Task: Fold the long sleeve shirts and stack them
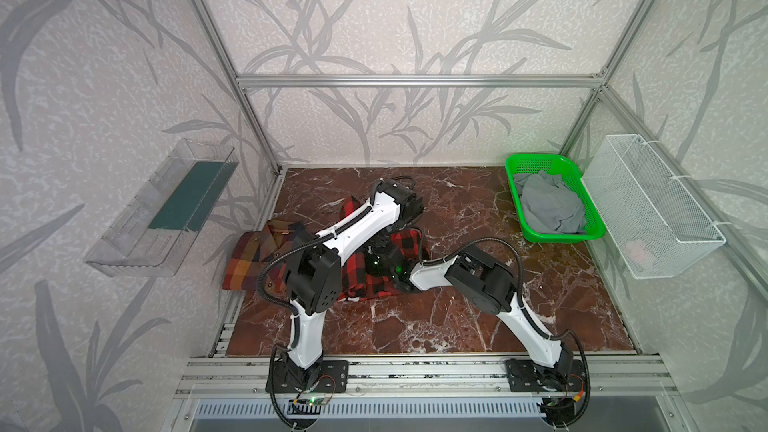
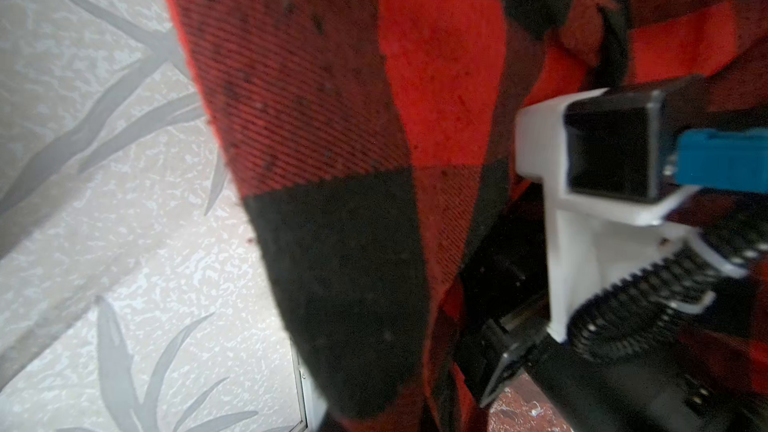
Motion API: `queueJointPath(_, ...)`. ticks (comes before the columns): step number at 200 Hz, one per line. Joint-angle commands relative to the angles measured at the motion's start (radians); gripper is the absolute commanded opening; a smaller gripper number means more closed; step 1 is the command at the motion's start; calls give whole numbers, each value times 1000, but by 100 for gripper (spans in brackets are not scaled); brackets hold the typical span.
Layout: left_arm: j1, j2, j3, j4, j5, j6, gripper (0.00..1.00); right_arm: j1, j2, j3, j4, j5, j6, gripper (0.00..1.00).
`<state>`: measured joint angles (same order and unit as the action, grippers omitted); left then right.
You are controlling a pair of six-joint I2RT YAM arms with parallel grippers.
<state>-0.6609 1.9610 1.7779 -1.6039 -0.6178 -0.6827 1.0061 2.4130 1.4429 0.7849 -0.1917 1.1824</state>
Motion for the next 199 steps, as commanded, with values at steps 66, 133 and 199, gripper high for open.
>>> queueJointPath(66, -19, 28, -5, -15, -4, -41, 0, 25, -85, -80, 59, 10, -49, 0)
queueJointPath(133, -17, 92, -8, -23, -36, -54, 0, -19, -193, -194, 73, 21, -118, 0)
queueJointPath(199, 27, 25, -9, -52, -81, -39, 0, -51, -303, -274, 21, 40, -151, 3)
